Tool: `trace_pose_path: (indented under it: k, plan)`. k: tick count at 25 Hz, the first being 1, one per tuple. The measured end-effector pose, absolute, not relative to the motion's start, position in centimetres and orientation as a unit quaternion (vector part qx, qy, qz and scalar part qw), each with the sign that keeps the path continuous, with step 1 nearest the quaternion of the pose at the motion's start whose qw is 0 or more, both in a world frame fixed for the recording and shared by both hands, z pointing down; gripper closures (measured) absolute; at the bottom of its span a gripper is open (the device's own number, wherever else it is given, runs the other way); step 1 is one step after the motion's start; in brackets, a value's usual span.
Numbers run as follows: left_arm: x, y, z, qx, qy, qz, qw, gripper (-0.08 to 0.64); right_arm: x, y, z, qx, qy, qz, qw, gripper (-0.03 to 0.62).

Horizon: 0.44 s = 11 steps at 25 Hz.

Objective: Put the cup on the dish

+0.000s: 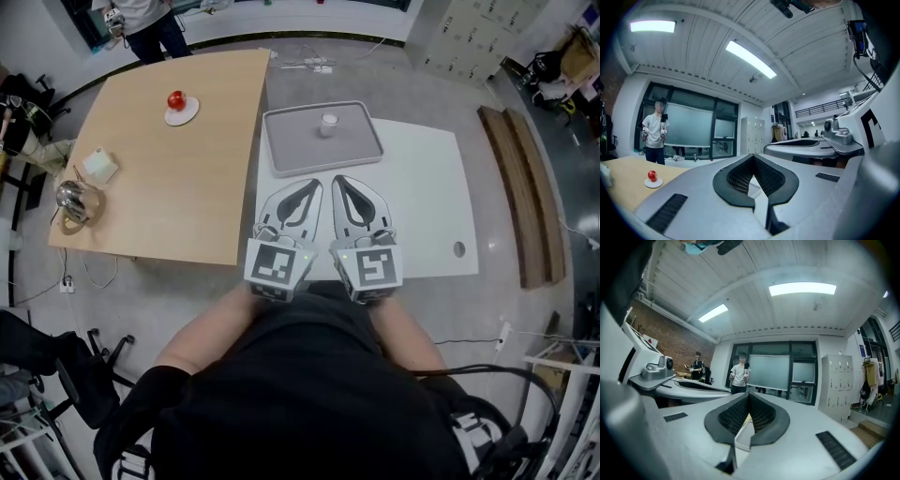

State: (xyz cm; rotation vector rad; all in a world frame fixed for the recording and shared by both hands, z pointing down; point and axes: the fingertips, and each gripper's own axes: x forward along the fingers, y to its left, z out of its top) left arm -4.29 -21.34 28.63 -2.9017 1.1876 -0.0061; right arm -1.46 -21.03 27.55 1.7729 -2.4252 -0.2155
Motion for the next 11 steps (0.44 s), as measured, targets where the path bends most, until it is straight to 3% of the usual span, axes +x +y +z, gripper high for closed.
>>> trace_pose_path:
  k: [11]
  plan:
    - [-4.76,-20.79,29.04,-0.928,0.374,-0.001,-0.001,0.554,-1.82,-20.15,27.17,0.597,-0.795,-0.083,0.068,0.58]
